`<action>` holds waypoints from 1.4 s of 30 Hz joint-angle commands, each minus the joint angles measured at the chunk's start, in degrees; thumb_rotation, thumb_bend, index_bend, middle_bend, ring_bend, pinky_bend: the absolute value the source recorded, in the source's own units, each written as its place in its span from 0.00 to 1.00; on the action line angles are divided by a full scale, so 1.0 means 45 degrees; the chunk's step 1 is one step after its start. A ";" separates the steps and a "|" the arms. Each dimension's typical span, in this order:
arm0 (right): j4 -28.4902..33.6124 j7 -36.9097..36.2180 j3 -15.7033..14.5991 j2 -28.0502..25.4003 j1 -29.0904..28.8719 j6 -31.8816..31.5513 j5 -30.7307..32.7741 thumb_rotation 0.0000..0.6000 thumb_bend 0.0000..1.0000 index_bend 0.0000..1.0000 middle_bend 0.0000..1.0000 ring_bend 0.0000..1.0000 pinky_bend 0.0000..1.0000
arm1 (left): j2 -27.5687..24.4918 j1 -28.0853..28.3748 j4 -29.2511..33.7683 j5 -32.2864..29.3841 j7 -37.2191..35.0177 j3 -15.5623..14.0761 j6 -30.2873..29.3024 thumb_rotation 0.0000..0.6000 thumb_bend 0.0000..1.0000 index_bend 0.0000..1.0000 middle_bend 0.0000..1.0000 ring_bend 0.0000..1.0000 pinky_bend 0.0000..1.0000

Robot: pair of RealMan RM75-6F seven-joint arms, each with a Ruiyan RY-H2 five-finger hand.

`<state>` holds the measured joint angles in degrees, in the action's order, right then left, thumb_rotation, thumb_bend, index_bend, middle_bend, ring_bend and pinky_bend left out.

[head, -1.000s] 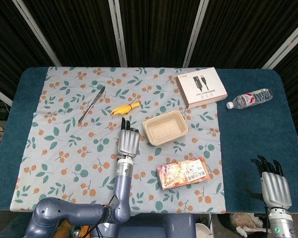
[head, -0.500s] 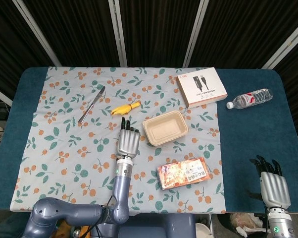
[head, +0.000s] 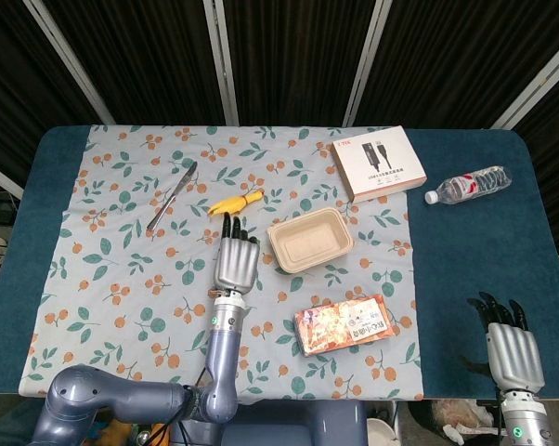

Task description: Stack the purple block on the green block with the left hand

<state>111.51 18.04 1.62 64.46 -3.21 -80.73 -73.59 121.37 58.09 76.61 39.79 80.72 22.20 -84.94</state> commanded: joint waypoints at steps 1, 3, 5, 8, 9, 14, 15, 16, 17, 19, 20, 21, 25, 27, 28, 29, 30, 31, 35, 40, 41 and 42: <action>0.0007 0.0009 0.0003 0.0000 -0.0014 0.0027 0.0028 1.00 0.15 0.21 0.14 0.19 0.00 | -0.0044 -0.0041 0.0058 -0.0091 0.0121 -0.0003 -0.0026 1.00 0.36 0.49 0.33 0.11 0.06; 0.0020 0.0016 0.0001 -0.0003 -0.0023 0.0035 0.0018 1.00 0.15 0.21 0.14 0.19 0.00 | -0.0066 -0.0049 0.0085 -0.0126 0.0182 -0.0005 -0.0022 1.00 0.36 0.49 0.33 0.11 0.06; 0.0013 -0.0023 -0.0002 -0.0006 -0.0026 0.0049 0.0016 1.00 0.15 0.21 0.15 0.20 0.00 | -0.0080 -0.0069 0.0112 -0.0179 0.0201 0.0008 -0.0007 1.00 0.36 0.48 0.33 0.11 0.06; -0.0007 -0.0013 0.0020 -0.0005 -0.0028 0.0054 0.0095 1.00 0.15 0.21 0.15 0.20 0.00 | -0.0136 -0.0090 0.0161 -0.0267 0.0294 -0.0010 0.0045 1.00 0.35 0.45 0.32 0.10 0.06; -0.0012 -0.0025 0.0020 -0.0010 -0.0026 0.0051 0.0096 1.00 0.15 0.21 0.15 0.20 0.00 | -0.0152 -0.0105 0.0182 -0.0298 0.0297 -0.0014 0.0069 1.00 0.35 0.42 0.32 0.10 0.05; 0.0002 -0.0027 0.0005 -0.0002 -0.0042 0.0081 0.0082 1.00 0.15 0.21 0.15 0.20 0.00 | -0.0252 -0.0168 0.0327 -0.0662 0.0549 -0.0062 0.0234 1.00 0.32 0.31 0.23 0.04 0.02; 0.0002 -0.0039 0.0006 -0.0010 -0.0039 0.0074 0.0076 1.00 0.15 0.21 0.15 0.20 0.00 | -0.0279 -0.0170 0.0363 -0.0733 0.0618 -0.0071 0.0260 1.00 0.31 0.28 0.21 0.03 0.01; -0.0010 -0.0028 0.0014 -0.0009 -0.0035 0.0050 0.0071 1.00 0.15 0.21 0.15 0.20 0.00 | -0.0304 -0.0170 0.0392 -0.0809 0.0696 -0.0078 0.0276 1.00 0.30 0.27 0.20 0.03 0.01; -0.0020 -0.0021 0.0020 -0.0003 -0.0029 0.0027 0.0073 1.00 0.15 0.21 0.15 0.20 0.00 | -0.0331 -0.0165 0.0418 -0.0873 0.0783 -0.0095 0.0289 1.00 0.30 0.25 0.19 0.02 0.01; -0.0027 -0.0043 0.0025 0.0001 -0.0024 0.0022 0.0087 1.00 0.15 0.21 0.15 0.20 0.00 | -0.0384 -0.0155 0.0468 -0.0954 0.0892 -0.0133 0.0318 1.00 0.28 0.23 0.18 0.02 0.01; -0.0030 -0.0035 0.0031 0.0002 -0.0022 0.0012 0.0101 1.00 0.15 0.21 0.15 0.20 0.00 | -0.0407 -0.0152 0.0502 -0.1015 0.0936 -0.0133 0.0322 1.00 0.28 0.22 0.18 0.02 0.01; -0.0034 -0.0014 0.0033 0.0006 -0.0023 0.0006 0.0105 1.00 0.15 0.21 0.15 0.20 0.00 | -0.0423 -0.0151 0.0539 -0.1051 0.0958 -0.0132 0.0318 1.00 0.27 0.22 0.18 0.02 0.01; -0.0031 0.0009 0.0036 0.0019 -0.0028 0.0000 0.0107 1.00 0.15 0.21 0.15 0.20 0.00 | -0.0555 -0.0141 0.0722 -0.0976 0.0922 -0.0147 0.0250 1.00 0.26 0.20 0.16 0.01 0.01; -0.0057 -0.0004 0.0047 0.0022 -0.0025 -0.0016 0.0112 1.00 0.15 0.21 0.15 0.20 0.00 | -0.0720 -0.0192 0.1057 -0.0799 0.0746 -0.0111 0.0099 1.00 0.25 0.19 0.16 0.00 0.01; -0.0061 -0.0015 0.0056 0.0022 -0.0020 -0.0029 0.0122 1.00 0.15 0.21 0.15 0.20 0.00 | -0.0822 -0.0219 0.1267 -0.0662 0.0672 -0.0107 -0.0014 1.00 0.25 0.20 0.16 0.00 0.01; -0.0067 -0.0021 0.0059 0.0019 -0.0016 -0.0037 0.0129 1.00 0.15 0.21 0.15 0.20 0.00 | -0.1013 -0.0283 0.1645 -0.0501 0.0622 -0.0161 -0.0142 1.00 0.25 0.21 0.17 0.00 0.01; -0.0070 -0.0032 0.0058 0.0016 -0.0012 -0.0038 0.0133 1.00 0.15 0.21 0.15 0.20 0.00 | -0.1211 -0.0352 0.2020 -0.0371 0.0579 -0.0197 -0.0245 1.00 0.25 0.23 0.18 0.00 0.01; -0.0074 -0.0049 0.0054 0.0014 -0.0010 -0.0033 0.0128 1.00 0.15 0.21 0.15 0.20 0.00 | -0.1470 -0.0471 0.2479 -0.0211 0.0541 -0.0223 -0.0479 1.00 0.25 0.25 0.19 0.00 0.01; -0.0040 -0.0046 -0.0021 -0.0004 0.0030 -0.0065 0.0025 1.00 0.15 0.21 0.15 0.20 0.00 | -0.3963 -0.2014 0.6425 0.0299 0.0683 -0.1157 -0.2305 1.00 0.25 0.27 0.20 0.01 0.01; 0.0102 0.0155 -0.0111 0.0018 0.0069 -0.0163 -0.0157 1.00 0.15 0.21 0.15 0.20 0.00 | -0.7022 -0.4003 0.9753 0.1404 -0.0550 -0.3102 -0.3437 1.00 0.26 0.27 0.19 0.01 0.01; 0.0128 0.0213 -0.0127 0.0039 0.0078 -0.0190 -0.0187 1.00 0.15 0.21 0.15 0.20 0.00 | -0.7515 -0.4386 1.0090 0.1838 -0.1107 -0.3521 -0.3540 1.00 0.26 0.27 0.19 0.01 0.01; 0.0136 0.0254 -0.0134 0.0062 0.0089 -0.0224 -0.0214 1.00 0.15 0.21 0.15 0.20 0.00 | -0.7993 -0.4751 1.0349 0.2332 -0.1706 -0.3994 -0.3561 1.00 0.26 0.27 0.19 0.01 0.01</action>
<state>112.07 19.12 1.05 64.69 -2.85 -81.68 -74.49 96.55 45.32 113.65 43.17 80.64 12.86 -95.81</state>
